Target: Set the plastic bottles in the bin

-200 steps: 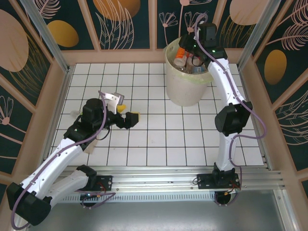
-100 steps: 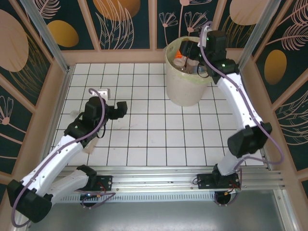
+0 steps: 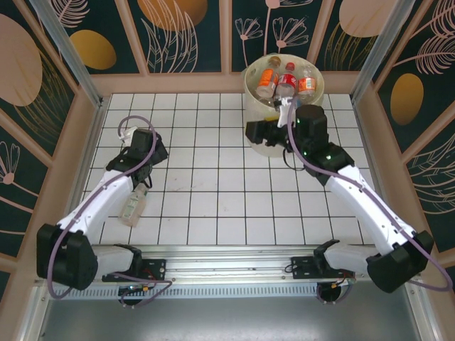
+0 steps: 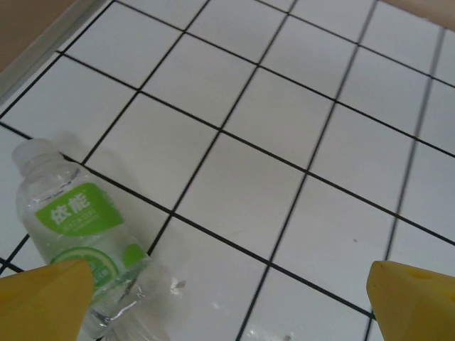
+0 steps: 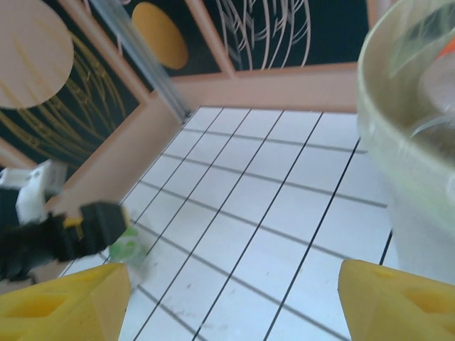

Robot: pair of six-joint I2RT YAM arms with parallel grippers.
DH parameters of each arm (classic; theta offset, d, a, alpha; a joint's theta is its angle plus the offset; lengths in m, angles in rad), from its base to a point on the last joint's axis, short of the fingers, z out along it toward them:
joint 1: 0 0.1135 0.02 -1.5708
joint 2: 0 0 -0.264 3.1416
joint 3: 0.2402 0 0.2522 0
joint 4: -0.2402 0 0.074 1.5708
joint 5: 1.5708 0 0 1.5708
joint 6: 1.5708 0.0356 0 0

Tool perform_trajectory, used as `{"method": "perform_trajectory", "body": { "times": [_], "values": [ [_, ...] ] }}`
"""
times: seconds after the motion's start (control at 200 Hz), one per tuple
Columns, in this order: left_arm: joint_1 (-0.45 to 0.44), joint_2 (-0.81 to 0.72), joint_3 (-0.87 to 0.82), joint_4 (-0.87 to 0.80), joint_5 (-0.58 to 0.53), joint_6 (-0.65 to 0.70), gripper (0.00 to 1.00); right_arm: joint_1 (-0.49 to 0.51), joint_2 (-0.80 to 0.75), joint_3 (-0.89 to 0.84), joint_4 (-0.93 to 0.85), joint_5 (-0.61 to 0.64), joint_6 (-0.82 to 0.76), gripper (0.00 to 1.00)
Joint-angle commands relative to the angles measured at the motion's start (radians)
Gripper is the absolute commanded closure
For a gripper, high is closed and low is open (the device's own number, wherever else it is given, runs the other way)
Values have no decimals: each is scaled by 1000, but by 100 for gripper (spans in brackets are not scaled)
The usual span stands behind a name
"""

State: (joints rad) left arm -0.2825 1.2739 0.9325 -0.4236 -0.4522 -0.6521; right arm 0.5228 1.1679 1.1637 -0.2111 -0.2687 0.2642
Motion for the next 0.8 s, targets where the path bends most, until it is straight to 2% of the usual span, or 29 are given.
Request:
{"method": "perform_trajectory", "body": {
  "times": [0.0, 0.115, 0.235, 0.35, 0.515, 0.615, 0.791],
  "values": [
    [43, 40, 15, -43, -45, -88, 1, 19, -73, -74, 91, -81, 29, 18],
    [103, 48, -13, -18, -47, -126, 1, 38, -103, -128, 104, -139, 39, 9],
    [185, 79, -41, -9, 2, -146, 1, 53, -112, -174, 117, -162, 44, 1],
    [247, 100, -91, 36, 37, -160, 1, 64, -112, -200, 132, -161, 49, 1],
    [367, 155, -147, 132, 184, -172, 1, 82, -114, -221, 138, -156, 55, 1],
    [389, 204, -149, 165, 240, -168, 1, 86, -115, -230, 142, -144, 56, 1],
    [405, 262, -137, 193, 264, -153, 4, 92, -120, -238, 137, -133, 61, 1]
  ]
}}
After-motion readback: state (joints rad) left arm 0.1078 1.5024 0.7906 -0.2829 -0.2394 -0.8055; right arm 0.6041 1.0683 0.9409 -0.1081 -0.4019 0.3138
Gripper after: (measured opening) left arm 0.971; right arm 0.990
